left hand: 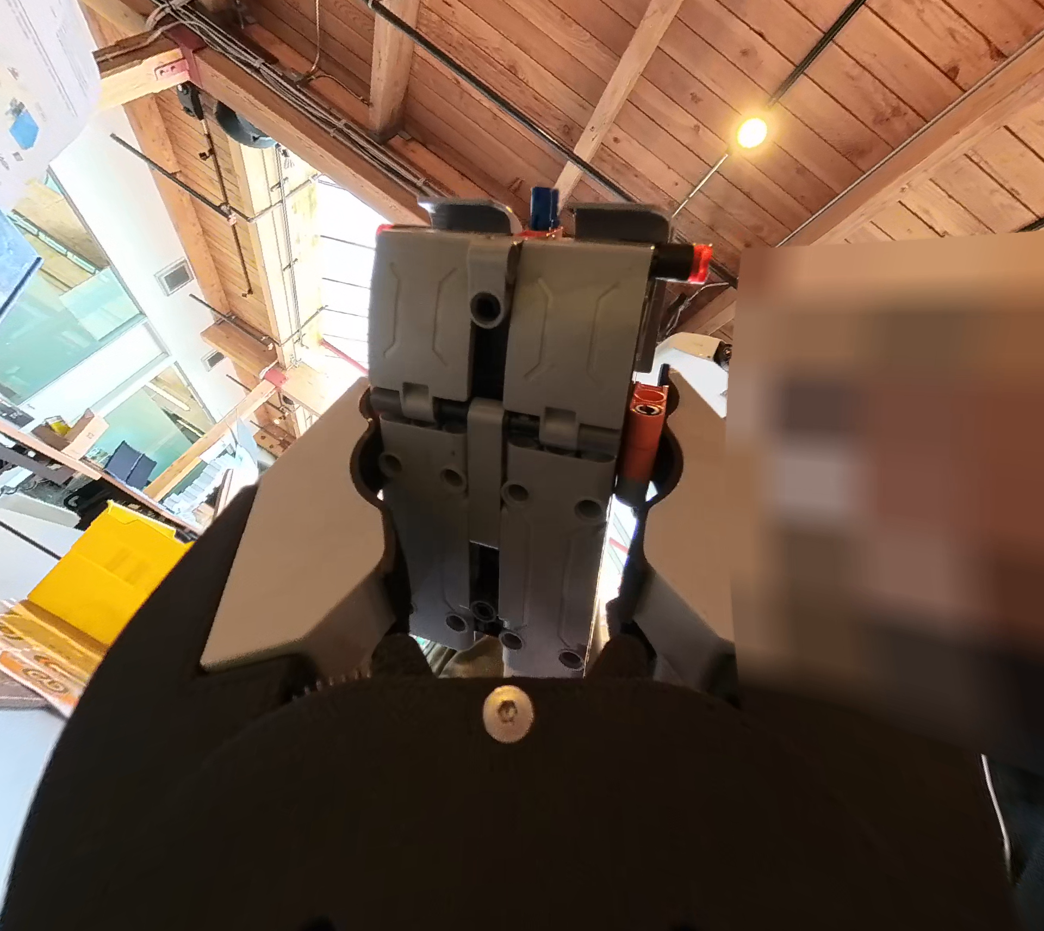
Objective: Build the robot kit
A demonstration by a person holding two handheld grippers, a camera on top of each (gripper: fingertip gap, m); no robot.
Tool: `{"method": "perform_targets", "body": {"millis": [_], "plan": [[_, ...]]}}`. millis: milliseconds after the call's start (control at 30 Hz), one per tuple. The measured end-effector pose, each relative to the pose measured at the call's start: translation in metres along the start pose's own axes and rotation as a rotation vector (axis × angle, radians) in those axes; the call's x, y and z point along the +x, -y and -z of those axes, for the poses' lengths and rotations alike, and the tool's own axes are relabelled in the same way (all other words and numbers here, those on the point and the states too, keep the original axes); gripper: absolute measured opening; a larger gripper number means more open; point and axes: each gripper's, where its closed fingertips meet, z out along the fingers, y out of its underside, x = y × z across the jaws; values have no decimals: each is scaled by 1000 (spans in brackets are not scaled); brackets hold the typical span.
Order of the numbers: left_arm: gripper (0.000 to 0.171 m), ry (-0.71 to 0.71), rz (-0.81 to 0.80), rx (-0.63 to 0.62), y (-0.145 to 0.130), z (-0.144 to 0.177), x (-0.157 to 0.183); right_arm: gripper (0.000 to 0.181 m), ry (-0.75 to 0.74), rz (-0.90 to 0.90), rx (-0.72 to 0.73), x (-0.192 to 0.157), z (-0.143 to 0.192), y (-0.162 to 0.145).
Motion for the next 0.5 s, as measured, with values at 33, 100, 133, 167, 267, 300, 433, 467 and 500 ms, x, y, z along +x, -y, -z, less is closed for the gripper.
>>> {"method": "perform_targets", "body": {"millis": [33,100,133,167,267,300,433,467,500], "plan": [[95,4,0,-4,0,0,-1,5,-19,15,-2,0,0,0],[95,19,-6,-8,0,1,-3,6,-55,48,-7,2,-1,-1],[95,25,-9,-10,0,1,-4,6,-70,56,-6,3,-1,-1],[95,30,-11,-11,0,1,-5,6,-80,64,-3,3,-2,-1],[94,46,-21,-11,1,3,-7,5,-98,71,11,5,-3,-1],[94,49,-24,-10,2,3,-7,5,-102,74,20,5,-4,-1],[94,68,-38,-22,0,4,-10,5,-102,73,36,7,-4,-2],[94,69,-38,-24,0,4,-10,6,-89,67,45,7,-4,-3],[94,75,-41,-26,0,4,-11,6,-82,62,52,7,-4,-3]]}}
